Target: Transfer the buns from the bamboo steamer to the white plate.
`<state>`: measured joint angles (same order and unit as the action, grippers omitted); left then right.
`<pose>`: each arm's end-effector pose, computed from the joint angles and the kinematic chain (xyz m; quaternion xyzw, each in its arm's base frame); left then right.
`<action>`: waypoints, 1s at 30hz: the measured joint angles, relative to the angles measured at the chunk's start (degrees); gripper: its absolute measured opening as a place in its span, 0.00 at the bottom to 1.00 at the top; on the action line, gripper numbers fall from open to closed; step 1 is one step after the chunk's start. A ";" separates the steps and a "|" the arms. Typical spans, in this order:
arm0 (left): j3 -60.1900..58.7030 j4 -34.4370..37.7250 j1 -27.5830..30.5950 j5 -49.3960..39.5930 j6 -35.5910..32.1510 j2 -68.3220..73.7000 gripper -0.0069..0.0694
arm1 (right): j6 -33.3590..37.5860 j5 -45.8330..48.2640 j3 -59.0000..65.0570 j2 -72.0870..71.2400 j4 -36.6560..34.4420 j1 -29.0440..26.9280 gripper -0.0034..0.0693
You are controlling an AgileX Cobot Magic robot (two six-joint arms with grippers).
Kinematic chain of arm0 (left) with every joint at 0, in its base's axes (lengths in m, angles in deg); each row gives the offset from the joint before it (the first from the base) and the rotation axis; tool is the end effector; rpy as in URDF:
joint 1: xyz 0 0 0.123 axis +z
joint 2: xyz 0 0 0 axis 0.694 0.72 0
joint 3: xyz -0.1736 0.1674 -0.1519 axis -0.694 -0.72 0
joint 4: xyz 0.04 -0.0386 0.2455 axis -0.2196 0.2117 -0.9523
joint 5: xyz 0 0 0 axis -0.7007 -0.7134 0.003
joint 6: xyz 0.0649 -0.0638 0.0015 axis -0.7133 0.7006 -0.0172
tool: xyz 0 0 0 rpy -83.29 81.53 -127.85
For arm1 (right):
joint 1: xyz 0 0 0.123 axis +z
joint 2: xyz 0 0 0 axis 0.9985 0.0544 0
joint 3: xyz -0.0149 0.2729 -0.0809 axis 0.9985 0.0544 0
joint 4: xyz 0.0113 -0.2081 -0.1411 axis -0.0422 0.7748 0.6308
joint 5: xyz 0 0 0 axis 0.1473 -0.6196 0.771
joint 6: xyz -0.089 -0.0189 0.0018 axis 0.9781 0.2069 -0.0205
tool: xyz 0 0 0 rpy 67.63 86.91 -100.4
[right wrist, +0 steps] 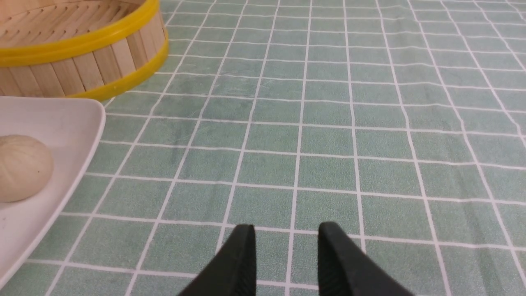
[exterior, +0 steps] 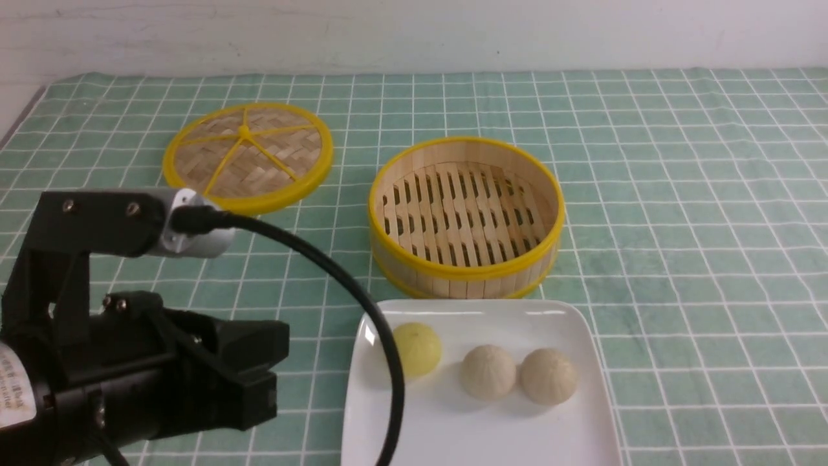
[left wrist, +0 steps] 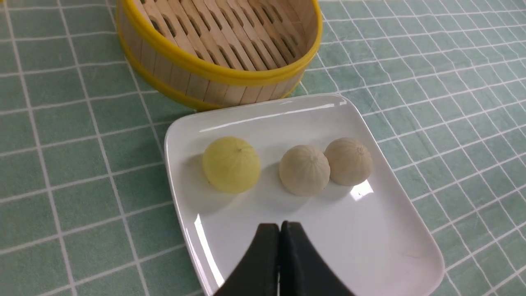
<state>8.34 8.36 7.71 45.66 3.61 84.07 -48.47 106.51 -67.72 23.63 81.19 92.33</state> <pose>0.1215 -0.0967 0.3100 0.1391 0.8492 -0.2649 0.4352 0.0514 0.0062 0.1745 -0.0218 0.8067 0.0496 0.5885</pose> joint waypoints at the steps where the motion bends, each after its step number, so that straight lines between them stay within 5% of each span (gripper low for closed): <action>1: -0.13 -0.25 0.00 0.22 0.00 -0.18 0.12 | 0.00 0.00 0.00 0.00 0.00 0.00 0.38; 7: -11.51 -5.71 3.50 9.70 0.00 -9.10 0.13 | 0.00 0.00 0.00 0.00 0.00 0.00 0.38; 20: -32.31 -13.31 32.30 10.78 0.16 -38.42 0.16 | 0.00 0.00 0.00 0.00 0.00 0.00 0.38; 30: -37.09 -16.63 35.03 6.33 5.14 -44.49 0.17 | 0.00 0.00 0.00 0.00 0.00 0.00 0.38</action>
<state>-28.75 -8.28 42.74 52.00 8.75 39.58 -48.47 106.51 -67.72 23.63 81.19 92.33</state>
